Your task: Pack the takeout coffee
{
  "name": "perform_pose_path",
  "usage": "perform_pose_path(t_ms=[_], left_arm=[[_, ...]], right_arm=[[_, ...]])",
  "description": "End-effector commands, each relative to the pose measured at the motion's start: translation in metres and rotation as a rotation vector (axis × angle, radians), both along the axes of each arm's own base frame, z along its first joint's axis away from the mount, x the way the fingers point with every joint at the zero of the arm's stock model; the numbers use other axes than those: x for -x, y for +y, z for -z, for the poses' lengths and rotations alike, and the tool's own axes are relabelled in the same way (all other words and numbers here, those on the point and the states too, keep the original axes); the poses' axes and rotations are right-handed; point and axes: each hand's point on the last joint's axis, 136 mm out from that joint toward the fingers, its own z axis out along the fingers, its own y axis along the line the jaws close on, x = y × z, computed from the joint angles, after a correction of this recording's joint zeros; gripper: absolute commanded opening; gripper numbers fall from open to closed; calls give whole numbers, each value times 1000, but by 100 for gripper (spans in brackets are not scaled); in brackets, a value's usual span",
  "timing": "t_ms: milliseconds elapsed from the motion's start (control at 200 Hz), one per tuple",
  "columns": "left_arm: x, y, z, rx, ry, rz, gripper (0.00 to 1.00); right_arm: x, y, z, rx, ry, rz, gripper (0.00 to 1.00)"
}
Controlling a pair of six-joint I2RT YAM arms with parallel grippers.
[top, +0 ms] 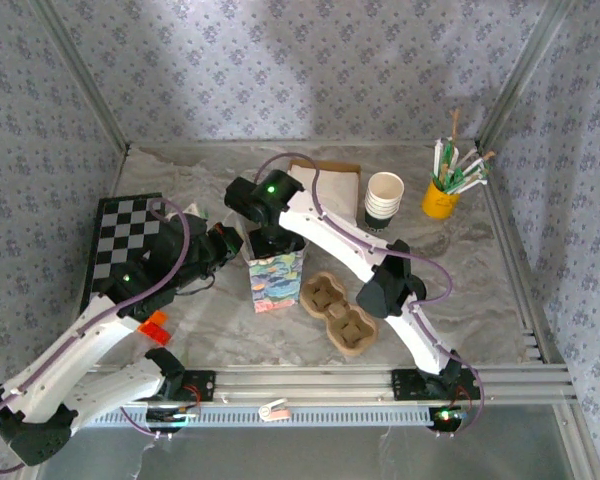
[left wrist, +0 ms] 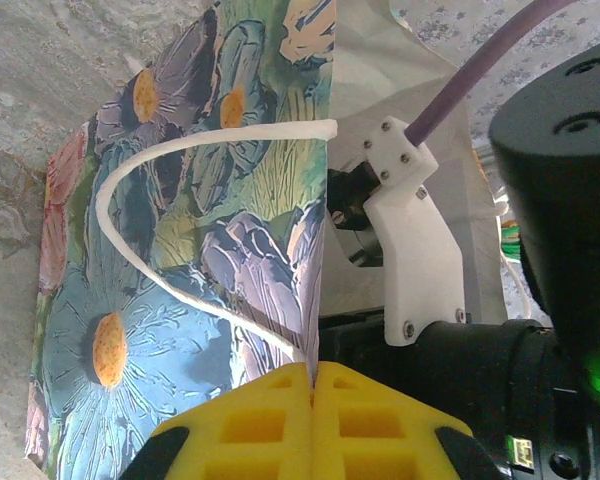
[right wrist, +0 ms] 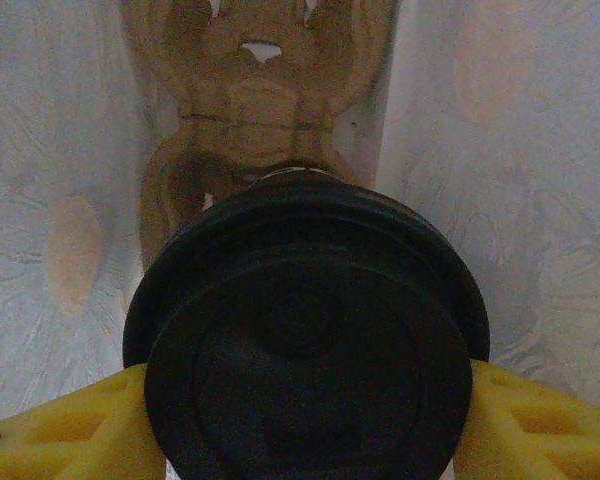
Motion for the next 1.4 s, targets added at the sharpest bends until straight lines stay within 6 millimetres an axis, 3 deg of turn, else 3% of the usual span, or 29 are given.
perform_pose_path(t_ms=[0, 900, 1229, 1314, 1394], left_arm=[[2, 3, 2, -7, 0, -9, 0], [-1, -3, 3, -21, 5, 13, 0], [0, 1, 1, -56, 2, 12, 0], [2, 4, 2, -81, 12, 15, 13], [6, 9, 4, -104, 22, 16, 17]], right_arm=[[12, -9, 12, 57, 60, 19, 56], [19, 10, 1, -38, 49, -13, 54], [12, 11, 14, -31, 38, -22, 54], [10, 10, 9, -30, 20, -22, 54], [9, 6, 6, -22, 11, -19, 54]])
